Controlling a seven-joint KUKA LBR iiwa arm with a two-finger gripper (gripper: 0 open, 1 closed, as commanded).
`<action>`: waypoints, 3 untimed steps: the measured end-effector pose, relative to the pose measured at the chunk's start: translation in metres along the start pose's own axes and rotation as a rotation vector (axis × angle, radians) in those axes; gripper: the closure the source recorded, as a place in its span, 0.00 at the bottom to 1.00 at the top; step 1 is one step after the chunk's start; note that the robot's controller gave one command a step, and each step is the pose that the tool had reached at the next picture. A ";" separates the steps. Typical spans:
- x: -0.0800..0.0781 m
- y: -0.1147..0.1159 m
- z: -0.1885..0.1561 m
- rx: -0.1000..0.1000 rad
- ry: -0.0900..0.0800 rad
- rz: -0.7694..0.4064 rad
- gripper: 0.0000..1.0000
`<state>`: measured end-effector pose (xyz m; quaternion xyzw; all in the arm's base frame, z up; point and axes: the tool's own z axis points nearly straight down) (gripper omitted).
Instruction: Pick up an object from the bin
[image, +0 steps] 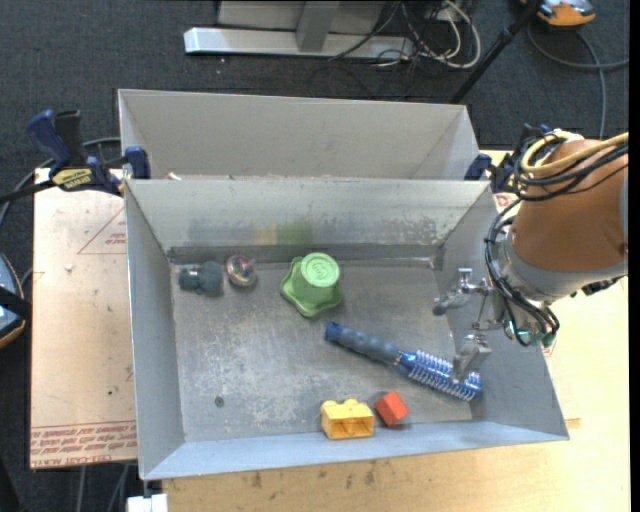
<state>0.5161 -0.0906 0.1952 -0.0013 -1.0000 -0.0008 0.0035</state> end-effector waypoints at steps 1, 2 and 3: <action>0.018 0.008 0.119 0.000 -0.005 -0.032 0.00; 0.016 0.008 0.115 0.001 -0.009 -0.035 1.00; 0.021 -0.007 -0.039 0.005 -0.014 -0.418 1.00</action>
Offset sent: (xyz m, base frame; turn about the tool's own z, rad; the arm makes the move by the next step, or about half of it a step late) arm -0.0178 0.0070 -0.1146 -0.0341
